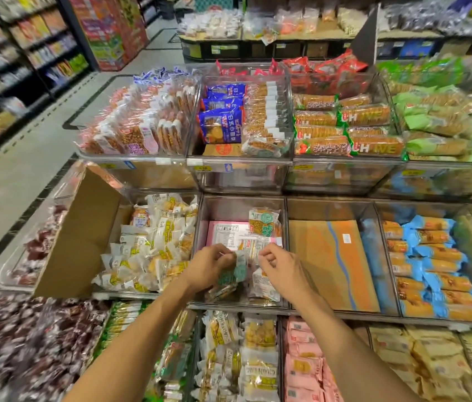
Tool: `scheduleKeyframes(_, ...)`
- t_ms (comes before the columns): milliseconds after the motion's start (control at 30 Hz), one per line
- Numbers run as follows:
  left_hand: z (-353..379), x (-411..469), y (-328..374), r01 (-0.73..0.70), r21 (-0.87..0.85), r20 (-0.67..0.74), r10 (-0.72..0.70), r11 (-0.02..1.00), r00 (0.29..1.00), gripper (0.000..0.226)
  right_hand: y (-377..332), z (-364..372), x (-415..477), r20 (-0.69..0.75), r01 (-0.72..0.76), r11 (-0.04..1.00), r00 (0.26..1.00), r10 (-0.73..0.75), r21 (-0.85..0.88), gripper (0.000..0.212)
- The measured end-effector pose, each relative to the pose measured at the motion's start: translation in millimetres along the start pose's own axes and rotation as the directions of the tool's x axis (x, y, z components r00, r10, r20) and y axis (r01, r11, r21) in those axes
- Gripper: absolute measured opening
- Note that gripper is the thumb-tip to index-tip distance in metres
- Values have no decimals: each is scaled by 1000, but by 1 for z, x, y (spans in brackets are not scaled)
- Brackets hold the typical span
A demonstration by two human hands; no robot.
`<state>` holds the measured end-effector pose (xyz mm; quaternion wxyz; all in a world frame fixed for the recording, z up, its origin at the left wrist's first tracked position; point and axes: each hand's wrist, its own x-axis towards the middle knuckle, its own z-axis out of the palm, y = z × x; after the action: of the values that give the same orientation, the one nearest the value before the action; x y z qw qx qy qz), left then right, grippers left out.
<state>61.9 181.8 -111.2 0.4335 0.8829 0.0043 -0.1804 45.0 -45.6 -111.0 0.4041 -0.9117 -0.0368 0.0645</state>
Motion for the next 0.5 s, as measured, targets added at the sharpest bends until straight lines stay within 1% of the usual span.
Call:
scheduleKeyframes(33, -3, -2, 2, 39, -172, -5, -41, 984, 999, 25, -3, 1, 2, 28, -36, 999, 999, 35, 33, 17)
scheduleKeyframes(67, -6, -5, 4, 82, -325, 12, -83, 942, 996, 25, -5, 4, 4, 62, -70, 995, 996, 66, 72, 20)
scheduleKeyframes(100, -8, -7, 6, 111, -443, 39, -104, 890, 994, 26, -6, 6, 5, 96, -104, 986, 991, 92, 127, 23)
scheduleKeyframes(167, -12, -11, 12, 143, -554, 88, -113, 820, 990, 28, -8, 12, 9, 142, -186, 940, 978, 150, 285, 27)
scheduleKeyframes(233, -12, -15, 17, 183, -598, 126, -134, 780, 983, 37, -9, 15, 11, 156, -251, 878, 967, 204, 408, 28)
scheduleKeyframes(267, -10, -16, 18, 202, -610, 131, -154, 766, 979, 43, -9, 16, 12, 156, -259, 862, 965, 211, 437, 28)
scheduleKeyframes(300, -8, -16, 18, 211, -616, 114, -180, 759, 977, 47, -10, 16, 12, 153, -254, 865, 966, 208, 433, 25)
scheduleKeyframes(333, -5, -16, 17, 209, -616, 78, -206, 759, 976, 49, -10, 15, 11, 136, -237, 890, 971, 199, 390, 21)
scheduleKeyframes(400, 0, -15, 11, 184, -630, -18, -252, 754, 968, 43, -10, 13, 15, 38, -165, 957, 986, 160, 238, 13)
scheduleKeyframes(433, 2, -14, 8, 160, -648, -55, -255, 745, 965, 40, -9, 12, 21, -22, -121, 979, 992, 126, 163, 12)
scheduleKeyframes(500, 2, -15, 1, 108, -676, -103, -239, 729, 966, 39, -9, 10, 38, -123, -11, 1000, 992, 8, -24, 20)
